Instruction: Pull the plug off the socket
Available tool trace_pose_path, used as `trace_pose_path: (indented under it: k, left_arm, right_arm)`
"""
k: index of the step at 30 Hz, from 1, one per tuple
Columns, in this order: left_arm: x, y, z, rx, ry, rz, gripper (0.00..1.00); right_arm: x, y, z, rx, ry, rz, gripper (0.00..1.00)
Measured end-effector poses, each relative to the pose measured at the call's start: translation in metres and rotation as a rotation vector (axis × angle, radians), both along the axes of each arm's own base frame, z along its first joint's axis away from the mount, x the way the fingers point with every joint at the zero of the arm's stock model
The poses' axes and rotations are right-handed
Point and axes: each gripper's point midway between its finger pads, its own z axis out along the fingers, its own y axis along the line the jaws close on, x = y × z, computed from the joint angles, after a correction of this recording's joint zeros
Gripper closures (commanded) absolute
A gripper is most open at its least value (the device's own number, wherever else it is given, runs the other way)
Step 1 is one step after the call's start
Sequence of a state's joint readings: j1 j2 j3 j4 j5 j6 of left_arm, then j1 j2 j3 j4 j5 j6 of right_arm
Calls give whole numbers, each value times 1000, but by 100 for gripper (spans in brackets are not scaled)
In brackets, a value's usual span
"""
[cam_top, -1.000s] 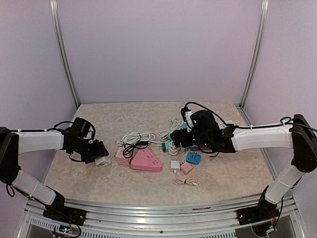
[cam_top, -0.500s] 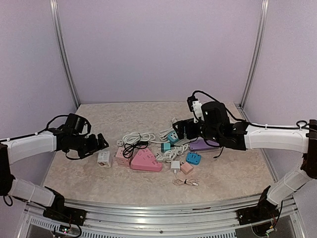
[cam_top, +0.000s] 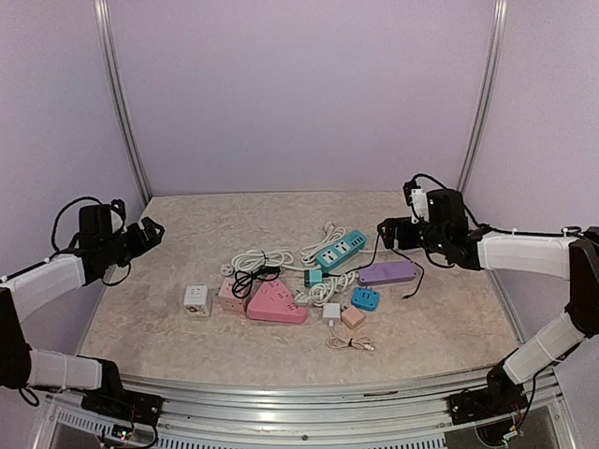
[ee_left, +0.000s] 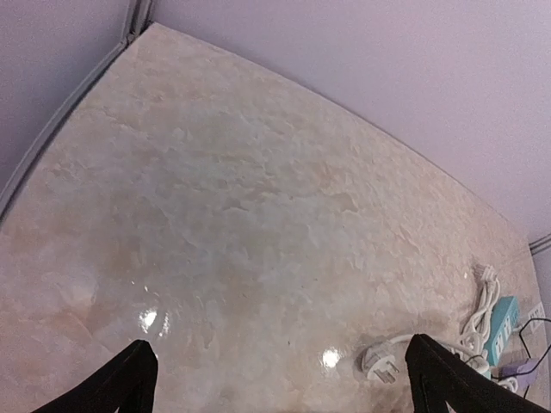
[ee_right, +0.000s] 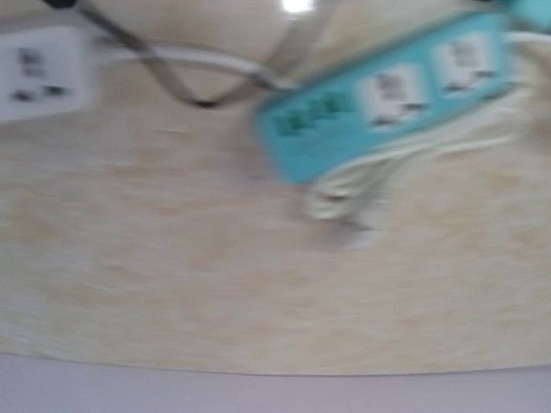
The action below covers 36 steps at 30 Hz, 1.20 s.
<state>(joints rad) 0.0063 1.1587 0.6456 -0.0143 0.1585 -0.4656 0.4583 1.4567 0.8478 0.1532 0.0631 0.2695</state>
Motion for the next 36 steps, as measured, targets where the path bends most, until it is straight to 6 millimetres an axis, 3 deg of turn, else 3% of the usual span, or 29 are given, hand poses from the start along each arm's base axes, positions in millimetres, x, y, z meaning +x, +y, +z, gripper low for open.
trace_pose_path:
  k: [5,10,13,17,22,36]
  left_arm:
    - [2,68,22,39,-131,157,1]
    - [-12,107,27,106,-214,252,1]
    - [-23,121,24,160,-251,293,1]
    - [-29,124,17,235,-289,296,1]
    - [-37,123,4,302,-315,286,1]
    - [-32,114,13,371,-372,258,1]
  right_arm:
    - [13,-70,-18,-27,1,-105,0]
    - [11,-128,-14,-35,-63,-204,0]
    - [2,-152,-2,-40,-142,-247,0]
    - [-20,-170,7,-48,-252,-279,0]
    - [-46,-176,2,-70,-339,-299,0]
    - [-47,-180,12,-76,-415,-318,1]
